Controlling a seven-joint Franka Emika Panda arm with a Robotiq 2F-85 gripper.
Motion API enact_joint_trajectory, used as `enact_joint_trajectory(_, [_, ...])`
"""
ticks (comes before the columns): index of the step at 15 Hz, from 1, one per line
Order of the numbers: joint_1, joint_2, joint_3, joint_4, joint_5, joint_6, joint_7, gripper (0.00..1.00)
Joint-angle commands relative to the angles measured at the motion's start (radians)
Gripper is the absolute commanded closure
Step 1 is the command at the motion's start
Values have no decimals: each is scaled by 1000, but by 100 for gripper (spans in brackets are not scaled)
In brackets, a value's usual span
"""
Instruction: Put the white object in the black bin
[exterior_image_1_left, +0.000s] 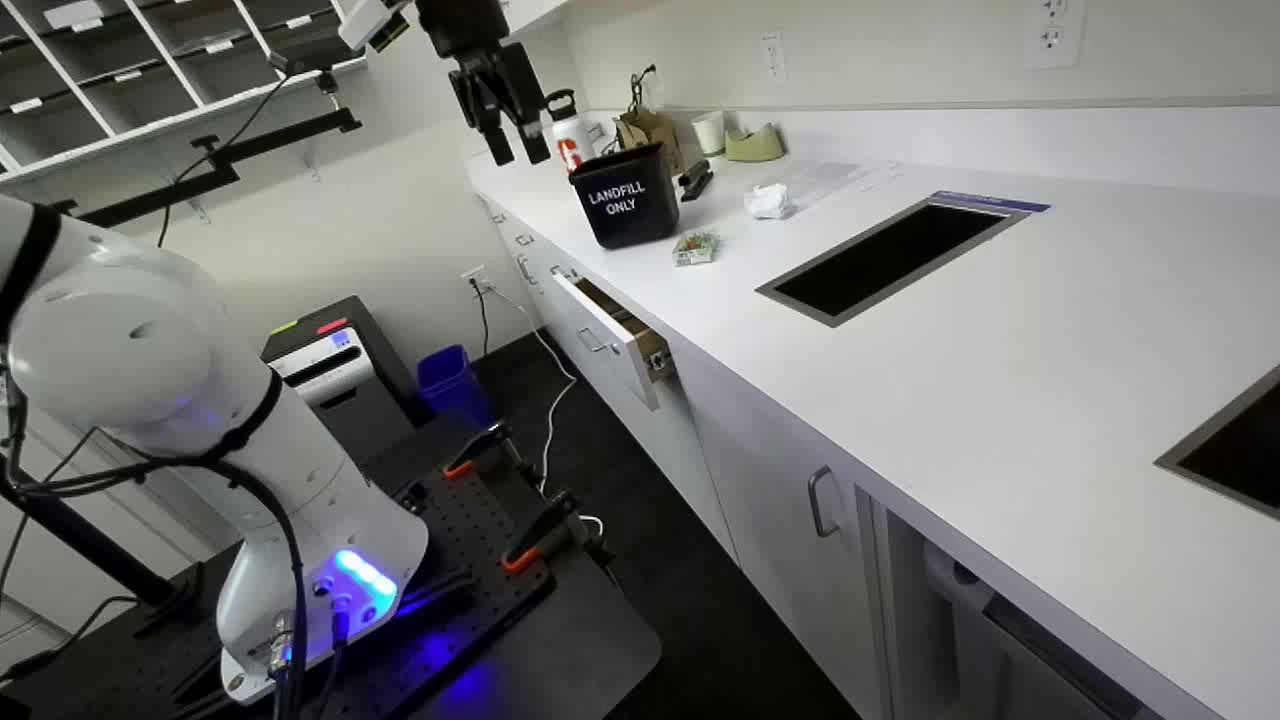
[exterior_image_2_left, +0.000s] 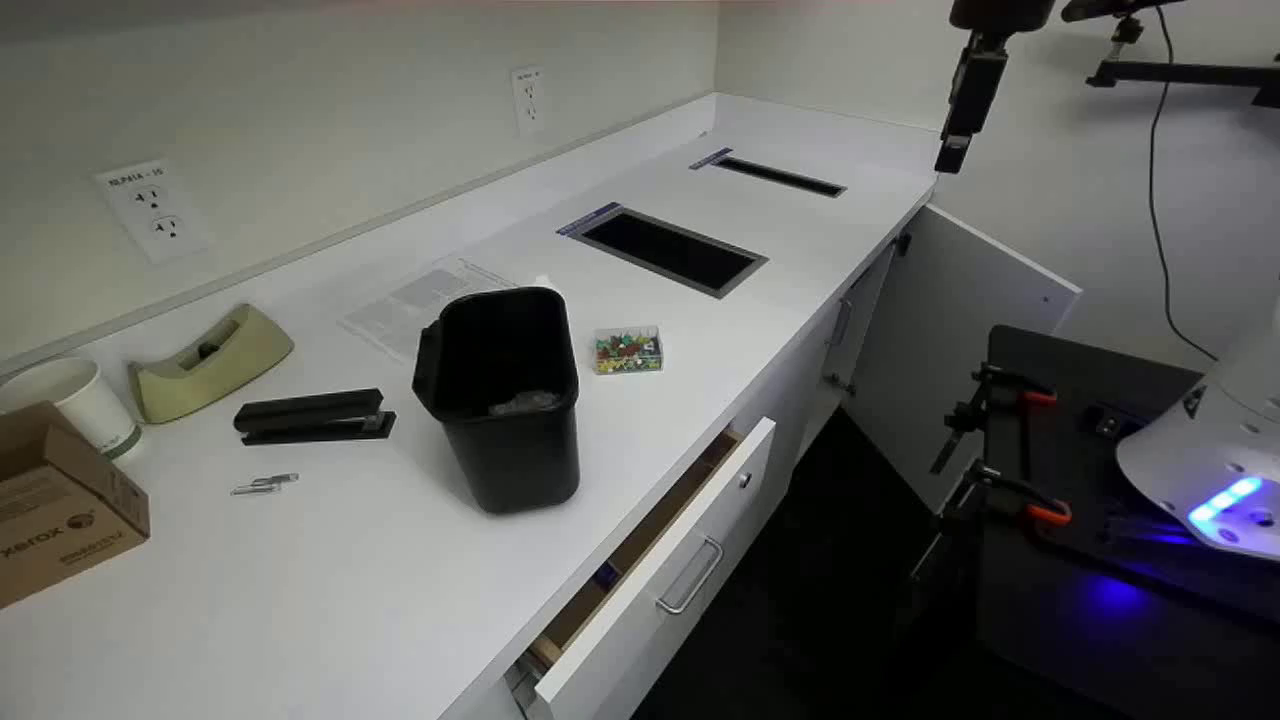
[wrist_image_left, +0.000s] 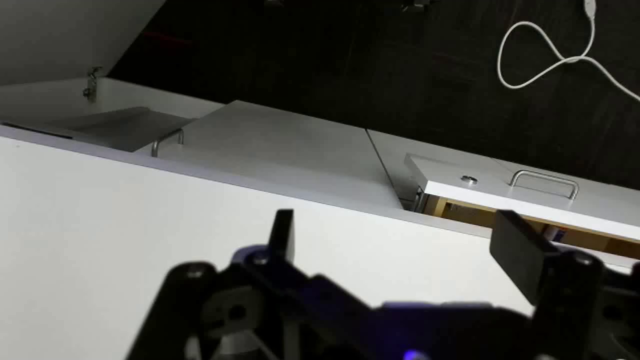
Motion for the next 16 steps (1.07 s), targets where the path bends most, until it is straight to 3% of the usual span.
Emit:
enact_joint_trajectory(1, [-1,0,1,2,0,-2,0,0])
enact_joint_trajectory(10, [-1,0,1,2,0,-2,0,0])
enact_joint_trajectory(12, [3,4,14,1,-28,82,-11,0])
enact_joint_trajectory(16, [12,160,37,114,-79,295,-27,0])
